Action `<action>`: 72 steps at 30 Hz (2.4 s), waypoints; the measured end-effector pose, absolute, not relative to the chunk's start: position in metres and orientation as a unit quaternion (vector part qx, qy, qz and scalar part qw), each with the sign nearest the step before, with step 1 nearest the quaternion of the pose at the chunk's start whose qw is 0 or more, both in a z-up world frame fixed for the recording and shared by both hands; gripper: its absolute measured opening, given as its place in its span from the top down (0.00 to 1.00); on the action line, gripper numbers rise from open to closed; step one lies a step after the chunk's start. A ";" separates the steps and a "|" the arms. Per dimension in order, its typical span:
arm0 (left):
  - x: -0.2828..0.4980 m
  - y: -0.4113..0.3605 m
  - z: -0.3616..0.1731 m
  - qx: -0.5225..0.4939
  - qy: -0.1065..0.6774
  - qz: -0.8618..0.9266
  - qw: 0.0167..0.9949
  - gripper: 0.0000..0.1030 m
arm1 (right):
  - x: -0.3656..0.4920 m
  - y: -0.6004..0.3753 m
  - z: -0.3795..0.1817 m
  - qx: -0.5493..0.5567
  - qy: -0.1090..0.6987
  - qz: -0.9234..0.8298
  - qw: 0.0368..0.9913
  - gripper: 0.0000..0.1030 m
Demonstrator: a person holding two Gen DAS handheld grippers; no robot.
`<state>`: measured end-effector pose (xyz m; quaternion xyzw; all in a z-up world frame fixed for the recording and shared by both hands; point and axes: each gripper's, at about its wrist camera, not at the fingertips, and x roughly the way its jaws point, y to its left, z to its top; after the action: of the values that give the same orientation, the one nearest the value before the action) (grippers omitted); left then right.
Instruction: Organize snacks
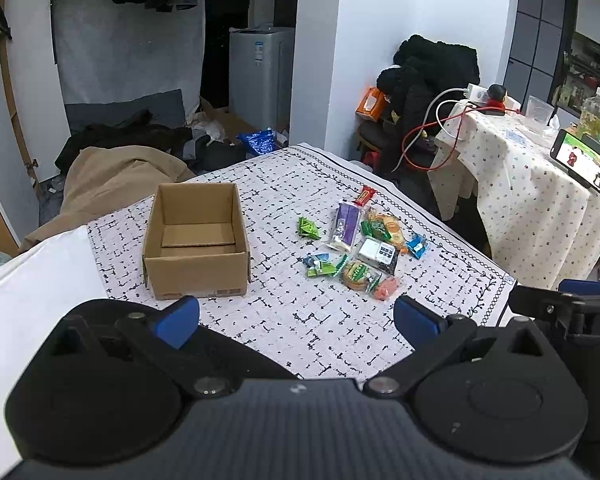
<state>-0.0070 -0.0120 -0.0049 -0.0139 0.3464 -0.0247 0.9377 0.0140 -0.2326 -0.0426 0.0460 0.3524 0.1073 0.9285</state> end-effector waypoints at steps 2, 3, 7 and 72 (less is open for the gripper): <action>-0.007 -0.013 -0.004 -0.015 0.347 -0.028 0.937 0.00 | 0.013 -0.232 -0.042 0.044 0.353 0.105 0.929 0.00; -0.007 -0.014 -0.004 -0.015 0.346 -0.029 0.938 0.00 | 0.013 -0.233 -0.042 0.043 0.352 0.106 0.929 0.00; -0.008 -0.015 -0.003 -0.016 0.345 -0.031 0.938 0.00 | 0.012 -0.233 -0.041 0.041 0.351 0.106 0.929 0.00; 0.051 -0.032 -0.035 -0.046 0.379 -0.043 0.923 0.01 | 0.069 -0.253 -0.066 0.053 0.394 0.126 0.909 0.00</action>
<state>0.0512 -0.0315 -0.0348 -0.0459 0.3789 -0.0430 0.9233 0.0690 -0.2530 -0.0665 0.0526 0.3939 0.1256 0.9090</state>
